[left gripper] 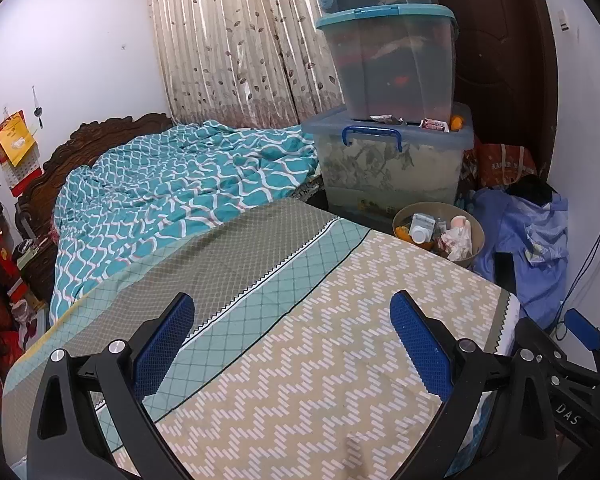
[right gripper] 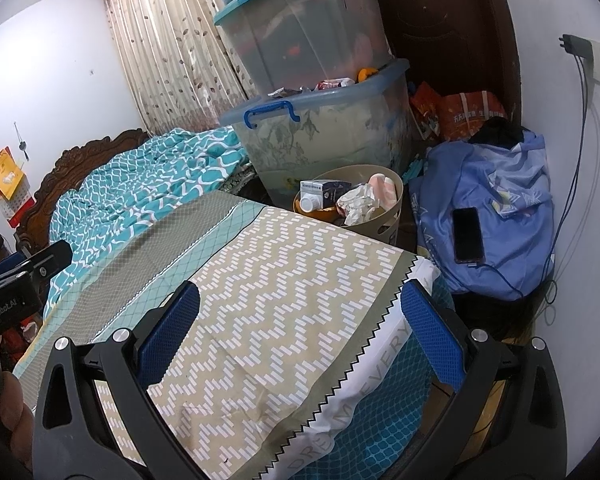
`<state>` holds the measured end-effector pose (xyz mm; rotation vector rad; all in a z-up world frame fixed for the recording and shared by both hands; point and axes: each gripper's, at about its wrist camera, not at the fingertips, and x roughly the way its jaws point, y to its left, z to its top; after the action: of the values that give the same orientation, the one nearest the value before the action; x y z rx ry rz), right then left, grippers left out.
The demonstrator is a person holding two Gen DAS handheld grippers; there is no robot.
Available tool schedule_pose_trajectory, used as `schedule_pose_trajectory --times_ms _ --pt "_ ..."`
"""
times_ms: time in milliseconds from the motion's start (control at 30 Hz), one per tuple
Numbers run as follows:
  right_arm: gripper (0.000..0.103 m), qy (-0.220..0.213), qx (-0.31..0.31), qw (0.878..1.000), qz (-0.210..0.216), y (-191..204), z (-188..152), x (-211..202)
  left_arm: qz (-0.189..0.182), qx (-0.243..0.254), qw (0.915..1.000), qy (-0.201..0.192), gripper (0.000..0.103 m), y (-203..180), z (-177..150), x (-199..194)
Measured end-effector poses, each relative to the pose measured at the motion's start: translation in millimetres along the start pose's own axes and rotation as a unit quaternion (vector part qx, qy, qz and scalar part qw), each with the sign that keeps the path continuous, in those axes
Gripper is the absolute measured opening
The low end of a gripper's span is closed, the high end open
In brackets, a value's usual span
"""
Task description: Collect trash
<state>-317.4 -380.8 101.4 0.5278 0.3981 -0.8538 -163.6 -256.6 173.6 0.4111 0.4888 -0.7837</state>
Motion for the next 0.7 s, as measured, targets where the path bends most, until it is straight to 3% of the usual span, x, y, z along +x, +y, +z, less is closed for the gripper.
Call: schedule_pose_trajectory --times_ms 700 --pt "0.099 0.013 0.008 1.0 0.002 -4.8 -2.3 8.6 -0.004 0.016 0.9999 0.006 0.094 -1.7 -6.6 3.7"
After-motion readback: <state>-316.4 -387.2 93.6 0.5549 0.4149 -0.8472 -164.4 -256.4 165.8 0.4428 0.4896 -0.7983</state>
